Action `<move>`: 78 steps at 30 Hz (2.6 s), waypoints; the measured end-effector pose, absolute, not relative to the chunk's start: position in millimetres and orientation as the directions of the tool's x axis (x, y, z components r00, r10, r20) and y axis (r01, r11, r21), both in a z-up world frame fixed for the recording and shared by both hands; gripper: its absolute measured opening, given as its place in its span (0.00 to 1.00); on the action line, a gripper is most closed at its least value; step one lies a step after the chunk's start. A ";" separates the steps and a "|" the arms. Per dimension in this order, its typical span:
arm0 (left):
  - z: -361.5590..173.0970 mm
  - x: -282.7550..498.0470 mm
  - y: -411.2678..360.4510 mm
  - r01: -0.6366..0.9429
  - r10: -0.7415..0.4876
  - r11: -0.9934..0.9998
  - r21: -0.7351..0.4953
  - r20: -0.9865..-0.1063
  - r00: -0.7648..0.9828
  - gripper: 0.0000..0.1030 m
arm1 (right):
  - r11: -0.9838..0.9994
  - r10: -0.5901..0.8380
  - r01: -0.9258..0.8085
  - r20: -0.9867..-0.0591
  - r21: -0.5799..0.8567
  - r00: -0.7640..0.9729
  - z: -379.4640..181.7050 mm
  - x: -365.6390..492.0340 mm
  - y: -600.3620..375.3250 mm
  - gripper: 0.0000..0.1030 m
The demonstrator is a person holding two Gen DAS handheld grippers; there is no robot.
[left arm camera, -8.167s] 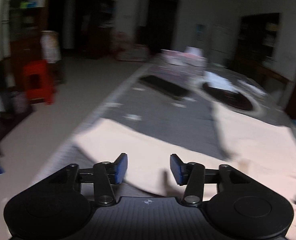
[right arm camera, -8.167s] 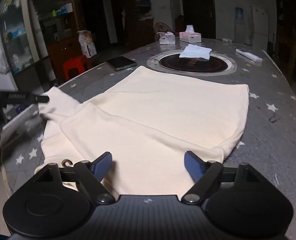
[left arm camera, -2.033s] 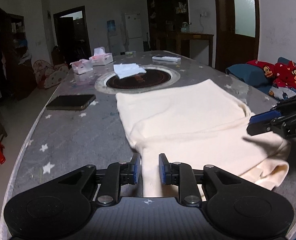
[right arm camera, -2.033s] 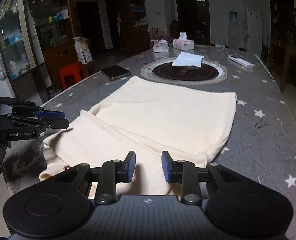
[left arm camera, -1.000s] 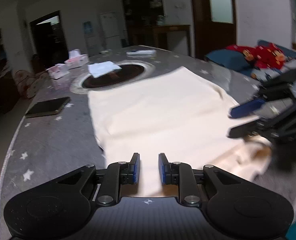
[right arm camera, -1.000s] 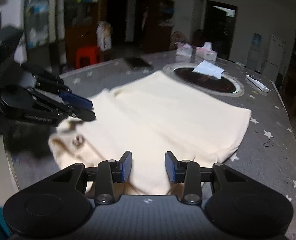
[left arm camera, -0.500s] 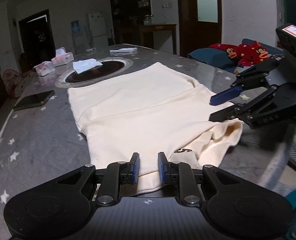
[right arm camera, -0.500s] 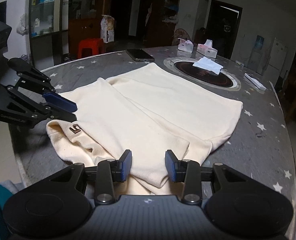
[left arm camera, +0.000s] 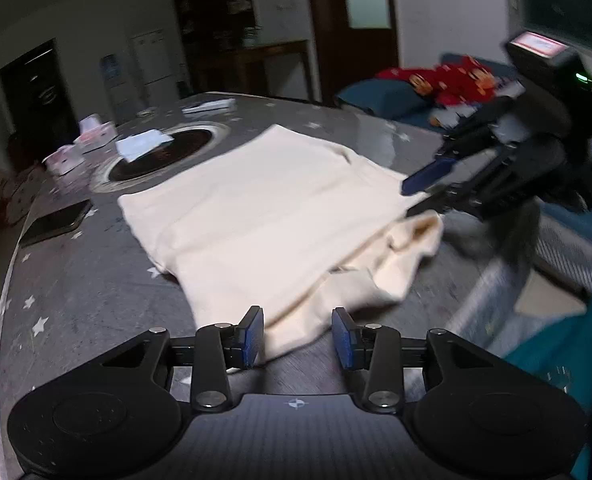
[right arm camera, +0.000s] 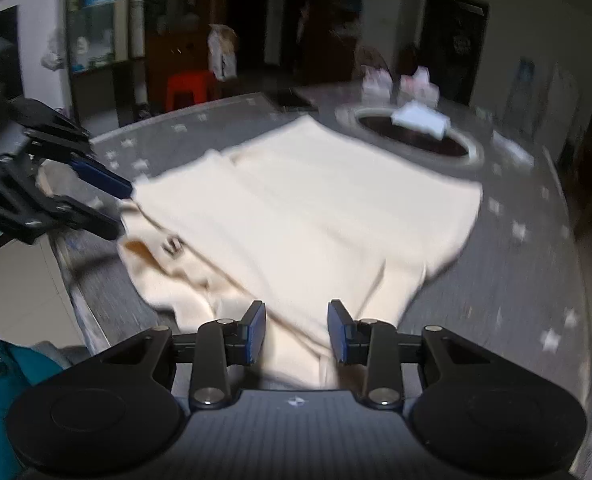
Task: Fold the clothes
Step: 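Grasp the sweatshirt hem with the left gripper while the right gripper grasps it too, then lift the held hem with both grippers and fold it over toward the collar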
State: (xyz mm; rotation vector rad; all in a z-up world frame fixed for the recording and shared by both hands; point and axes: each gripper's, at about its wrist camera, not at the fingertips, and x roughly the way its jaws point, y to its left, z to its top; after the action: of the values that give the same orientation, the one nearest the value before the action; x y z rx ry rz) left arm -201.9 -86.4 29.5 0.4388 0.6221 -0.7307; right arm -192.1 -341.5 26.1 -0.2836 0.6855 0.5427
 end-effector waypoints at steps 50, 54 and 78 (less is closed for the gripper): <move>16.3 -184.6 -82.2 0.696 -0.454 0.657 0.289 -0.586 0.671 0.11 | 0.793 0.457 -0.605 -0.589 -0.069 0.666 49.0 -170.8 -320.3 0.09; 25.3 -190.3 -80.2 0.695 -0.471 0.663 0.278 -0.568 0.675 0.09 | 0.794 0.468 -0.604 -0.570 -0.064 0.675 54.3 -180.8 -321.9 0.09; 89.3 -201.1 -70.9 0.699 -0.549 0.681 0.216 -0.482 0.683 0.08 | 0.764 0.507 -0.637 -0.515 -0.104 0.691 120.2 -220.1 -326.9 0.07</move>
State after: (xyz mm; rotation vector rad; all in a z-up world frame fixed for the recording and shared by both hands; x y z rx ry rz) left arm -201.1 -70.9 89.3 0.4049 0.3998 -0.7214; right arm -220.1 -326.9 120.2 -0.2862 0.4857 0.6491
